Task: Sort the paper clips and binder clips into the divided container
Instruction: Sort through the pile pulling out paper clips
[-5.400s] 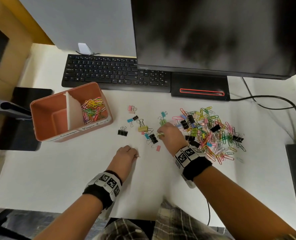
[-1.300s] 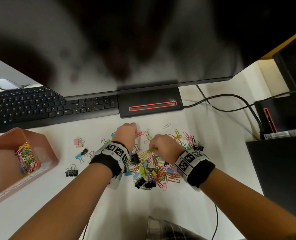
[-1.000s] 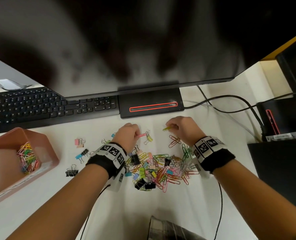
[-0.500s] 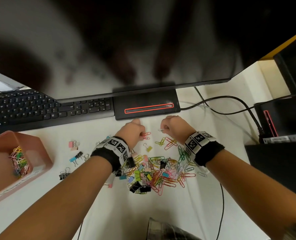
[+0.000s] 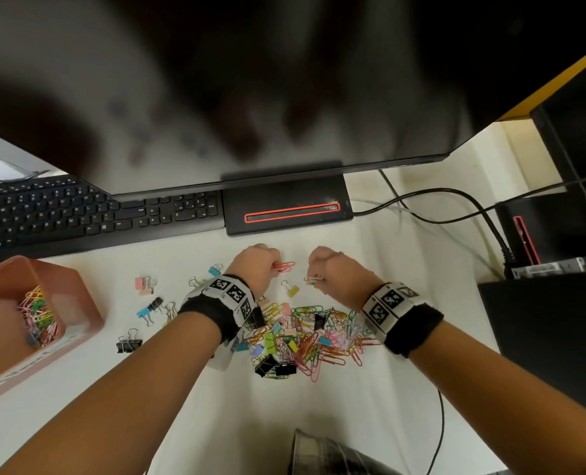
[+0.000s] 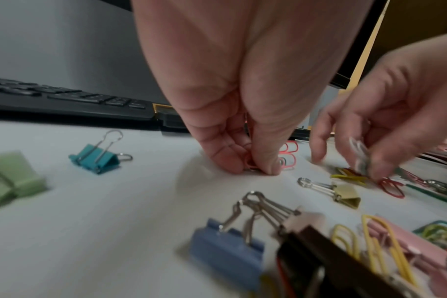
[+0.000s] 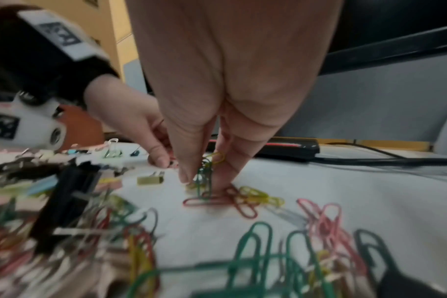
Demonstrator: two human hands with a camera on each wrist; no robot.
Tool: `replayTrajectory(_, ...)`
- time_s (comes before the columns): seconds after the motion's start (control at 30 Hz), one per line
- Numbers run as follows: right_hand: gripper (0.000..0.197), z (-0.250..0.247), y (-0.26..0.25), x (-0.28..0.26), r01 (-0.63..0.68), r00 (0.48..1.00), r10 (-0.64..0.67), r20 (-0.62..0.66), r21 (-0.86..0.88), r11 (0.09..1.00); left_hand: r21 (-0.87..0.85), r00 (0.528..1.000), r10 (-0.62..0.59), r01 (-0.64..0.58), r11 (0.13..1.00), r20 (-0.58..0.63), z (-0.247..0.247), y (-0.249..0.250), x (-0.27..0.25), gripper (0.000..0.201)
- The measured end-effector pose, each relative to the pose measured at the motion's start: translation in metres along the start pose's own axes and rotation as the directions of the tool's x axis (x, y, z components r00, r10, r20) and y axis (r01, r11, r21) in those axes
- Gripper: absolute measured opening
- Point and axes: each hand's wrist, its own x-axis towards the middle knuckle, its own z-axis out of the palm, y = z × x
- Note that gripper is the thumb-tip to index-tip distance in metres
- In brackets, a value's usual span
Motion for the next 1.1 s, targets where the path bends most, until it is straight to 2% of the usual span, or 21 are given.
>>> replayTrajectory(0.13, 0.021, 0.008, -0.001, 0.01, -0.101, 0.995, 0.101, -0.02, 0.002, 0.995, -0.101, 0.996, -0.034, 0.025, 0.995, -0.083, 0.0, -0.005, -0.01, 0.018)
replayTrajectory(0.27, 0.019, 0.008, -0.006, 0.014, -0.105, 0.994, 0.105, -0.012, -0.024, 0.994, -0.225, 0.977, -0.07, 0.024, 0.974, -0.201, -0.009, -0.012, -0.035, 0.011)
replayTrajectory(0.4, 0.015, 0.006, -0.022, 0.019, -0.108, 0.992, 0.114, 0.062, -0.087, 0.99, -0.321, 0.921, -0.131, 0.006, 0.947, -0.368, -0.032, -0.035, -0.08, 0.005)
replayTrajectory(0.53, 0.019, 0.002, -0.047, 0.019, -0.113, 0.988, 0.121, 0.1, -0.078, 0.991, -0.372, 0.86, -0.25, 0.076, 0.925, -0.446, -0.058, -0.076, -0.141, 0.004)
replayTrajectory(0.6, 0.02, -0.009, -0.076, 0.021, -0.057, 0.996, 0.06, 0.066, -0.056, 0.997, -0.388, 0.812, -0.342, 0.157, 0.908, -0.472, -0.072, -0.104, -0.172, 0.006)
replayTrajectory(0.67, 0.022, -0.02, -0.122, 0.029, 0.059, 0.998, -0.059, 0.004, -0.059, 0.997, -0.428, 0.764, -0.427, 0.219, 0.877, -0.483, -0.083, -0.135, -0.202, 0.008)
replayTrajectory(0.8, 0.018, -0.028, -0.243, 0.059, 0.267, 0.955, -0.263, -0.139, 0.007, 0.964, -0.428, 0.682, -0.568, 0.391, 0.815, -0.46, -0.097, -0.183, -0.24, 0.012)
replayTrajectory(0.87, 0.014, -0.021, -0.299, 0.08, 0.31, 0.937, -0.3, -0.177, 0.035, 0.95, -0.493, 0.679, -0.616, 0.407, 0.769, -0.4, -0.097, -0.199, -0.245, 0.014)
replayTrajectory(0.93, 0.013, -0.009, -0.339, 0.099, 0.287, 0.946, -0.262, -0.192, 0.117, 0.951, -0.536, 0.701, -0.614, 0.383, 0.753, -0.362, -0.094, -0.212, -0.244, 0.019)
replayTrajectory(1.03, 0.033, 0.006, -0.358, 0.111, 0.223, 0.965, -0.169, -0.199, 0.294, 0.929, -0.446, 0.71, -0.589, 0.415, 0.793, -0.386, -0.094, -0.217, -0.247, 0.025)
replayTrajectory(1.1, 0.039, 0.008, -0.349, 0.103, 0.252, 0.954, -0.168, -0.248, 0.357, 0.899, -0.466, 0.706, -0.564, 0.362, 0.807, -0.429, -0.098, -0.208, -0.252, 0.029)
